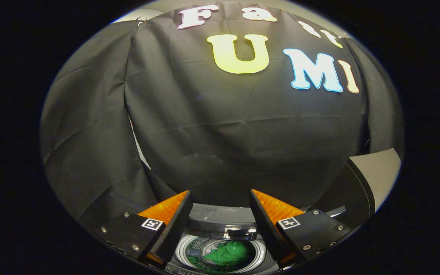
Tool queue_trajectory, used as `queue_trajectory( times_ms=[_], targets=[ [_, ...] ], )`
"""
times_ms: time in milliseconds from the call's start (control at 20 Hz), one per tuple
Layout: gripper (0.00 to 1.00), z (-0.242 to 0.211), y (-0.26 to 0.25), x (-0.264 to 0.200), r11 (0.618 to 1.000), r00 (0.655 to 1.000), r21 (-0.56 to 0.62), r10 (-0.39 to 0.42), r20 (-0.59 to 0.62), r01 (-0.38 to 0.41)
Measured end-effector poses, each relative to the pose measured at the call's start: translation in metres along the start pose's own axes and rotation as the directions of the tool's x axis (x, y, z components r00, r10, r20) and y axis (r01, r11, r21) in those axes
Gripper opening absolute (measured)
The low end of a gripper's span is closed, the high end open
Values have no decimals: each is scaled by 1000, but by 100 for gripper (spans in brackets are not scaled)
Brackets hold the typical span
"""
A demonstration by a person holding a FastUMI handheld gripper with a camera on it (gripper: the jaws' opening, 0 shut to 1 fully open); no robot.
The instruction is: Put the clothes into the washing machine and then close the washing machine lid.
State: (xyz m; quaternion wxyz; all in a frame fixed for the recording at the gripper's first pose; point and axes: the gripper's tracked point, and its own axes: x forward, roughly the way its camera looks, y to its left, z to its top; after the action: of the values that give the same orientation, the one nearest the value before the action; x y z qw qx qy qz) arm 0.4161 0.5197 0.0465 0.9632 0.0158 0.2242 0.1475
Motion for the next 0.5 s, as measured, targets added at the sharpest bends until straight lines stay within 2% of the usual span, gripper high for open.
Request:
queue_trajectory(
  times_ms=[300,500],
  targets=[
    [93,-31,7,-29,1000,996,-19,13,87,-11],
    [92,-61,10,-35,1000,996,-15,16,87,-15]
  ],
)
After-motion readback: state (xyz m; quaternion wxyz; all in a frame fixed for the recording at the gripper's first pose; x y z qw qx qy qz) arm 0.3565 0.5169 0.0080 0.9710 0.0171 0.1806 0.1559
